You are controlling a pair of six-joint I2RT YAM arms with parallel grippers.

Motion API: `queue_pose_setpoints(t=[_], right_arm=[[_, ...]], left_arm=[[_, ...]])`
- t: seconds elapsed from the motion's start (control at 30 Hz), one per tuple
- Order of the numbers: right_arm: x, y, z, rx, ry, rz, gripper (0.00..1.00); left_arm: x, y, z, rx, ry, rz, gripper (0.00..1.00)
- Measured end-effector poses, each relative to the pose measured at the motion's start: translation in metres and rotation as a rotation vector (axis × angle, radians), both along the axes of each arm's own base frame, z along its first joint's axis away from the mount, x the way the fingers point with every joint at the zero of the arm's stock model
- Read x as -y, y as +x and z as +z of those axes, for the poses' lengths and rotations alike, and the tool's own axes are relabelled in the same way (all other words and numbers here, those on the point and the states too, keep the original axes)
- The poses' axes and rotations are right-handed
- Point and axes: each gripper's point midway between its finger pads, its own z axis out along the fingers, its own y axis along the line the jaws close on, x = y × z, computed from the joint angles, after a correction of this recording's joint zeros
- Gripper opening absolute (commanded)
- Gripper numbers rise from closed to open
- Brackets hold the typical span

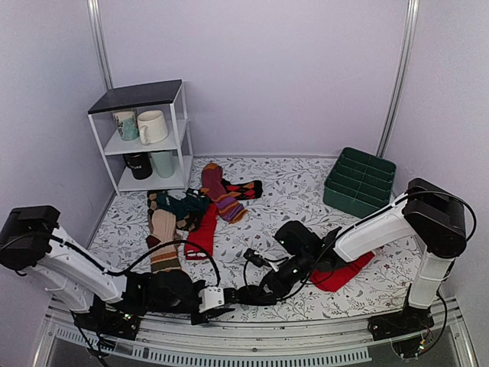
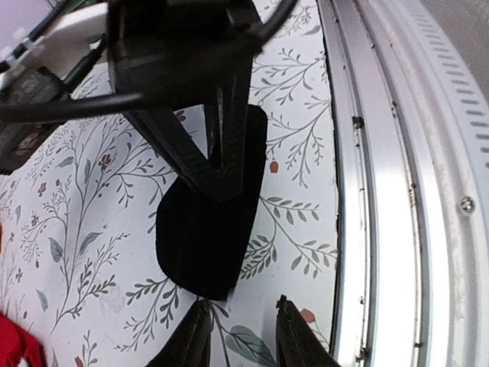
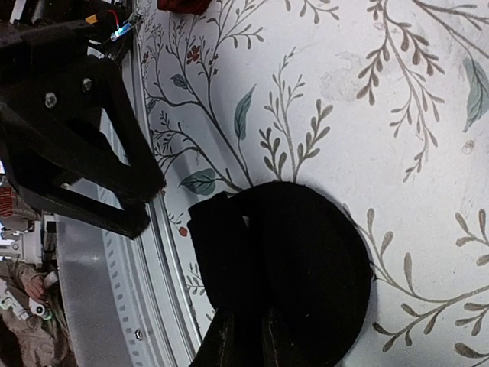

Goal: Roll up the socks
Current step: Roll the sock at the center of the board.

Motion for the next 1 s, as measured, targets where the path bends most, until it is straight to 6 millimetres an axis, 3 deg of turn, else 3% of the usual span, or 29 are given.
queue_pose_setpoints(t=[0.17,0.4,0.73,0.87,1.0], right_arm=[[0.003,-0.001,-0.002,-0.091,-0.018,-0.007,0.10],[0.005,-0.005,-0.003,-0.136,-0.026,0.001,0.10],[0.005,-0.007,-0.004,-0.165,-0.020,0.014,0.10],[0.005,-0.008,-0.004,-0.179,-0.018,0.018,0.10],[0.005,-0.008,-0.004,-0.185,-0.017,0.019,0.10]], left_arm=[[0.012,0.008,-0.017,0.116,0.075,-0.008,0.33],[0.020,0.013,-0.011,0.232,0.058,-0.014,0.37],[0.028,0.013,-0.018,0.271,0.082,-0.038,0.43],[0.032,0.013,-0.020,0.276,0.089,-0.048,0.39],[0.035,0.012,-0.021,0.278,0.104,-0.057,0.28]])
